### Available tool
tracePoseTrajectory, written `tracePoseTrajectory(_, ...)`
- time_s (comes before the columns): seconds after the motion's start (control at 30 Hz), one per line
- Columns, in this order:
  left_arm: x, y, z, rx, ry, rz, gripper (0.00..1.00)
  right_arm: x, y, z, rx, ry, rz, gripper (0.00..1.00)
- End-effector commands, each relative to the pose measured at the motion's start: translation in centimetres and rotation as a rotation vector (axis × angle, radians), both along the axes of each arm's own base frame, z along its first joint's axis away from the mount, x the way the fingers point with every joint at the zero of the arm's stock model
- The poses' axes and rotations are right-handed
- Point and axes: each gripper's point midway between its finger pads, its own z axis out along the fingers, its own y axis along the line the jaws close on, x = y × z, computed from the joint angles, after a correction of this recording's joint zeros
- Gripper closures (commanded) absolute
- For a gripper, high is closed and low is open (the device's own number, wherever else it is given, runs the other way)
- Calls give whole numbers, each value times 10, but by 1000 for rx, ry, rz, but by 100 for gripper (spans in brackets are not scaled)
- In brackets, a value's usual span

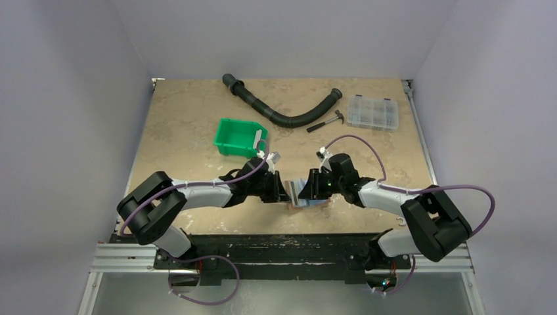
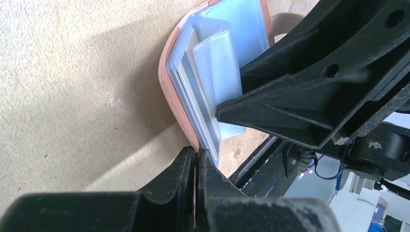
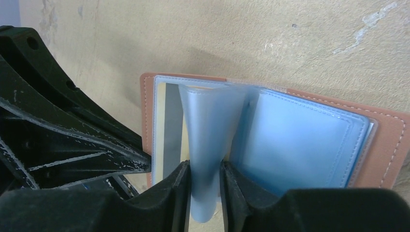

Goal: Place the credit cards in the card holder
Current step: Open the card holder at the center of the board.

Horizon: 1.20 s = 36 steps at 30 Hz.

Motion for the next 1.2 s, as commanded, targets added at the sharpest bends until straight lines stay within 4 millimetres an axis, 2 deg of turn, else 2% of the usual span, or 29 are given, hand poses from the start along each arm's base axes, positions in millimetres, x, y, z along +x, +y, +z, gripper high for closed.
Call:
tracePoseTrajectory(0.0, 10, -4, 21, -32, -74, -4, 100, 5, 5, 5, 31, -19, -11, 68)
tracePoseTrajectory(0.1, 10, 2, 16, 3, -73, 4, 100, 8, 2, 7, 12, -30, -35, 69)
tracePoseTrajectory(0.3, 12, 9, 14, 31, -73, 12, 100, 18, -18, 6, -111, -55, -107, 53)
tracePoseTrajectory(0.37, 12, 9, 16, 38, -77, 5, 100, 27, -33, 4, -202, -68, -162, 46)
tracePoseTrajectory(0.47, 12, 9, 18, 37, -79, 5, 100, 34, -43, 2, -275, -71, -200, 46)
tracePoseTrajectory(0.6, 13, 8, 21, 34, -81, 3, 100, 36, -47, 3, -315, -70, -215, 46)
tracePoseTrajectory(0.9, 14, 12, 17, 65, -86, 1, 100, 31, -62, 3, -437, -61, -242, 44)
tracePoseTrajectory(1.03, 16, 13, 15, 78, -82, -4, 100, 28, -64, 10, -503, -67, -269, 40)
tracePoseTrajectory(1.17, 15, 12, 15, 80, -80, -16, 100, 32, -57, 31, -540, -129, -274, 40)
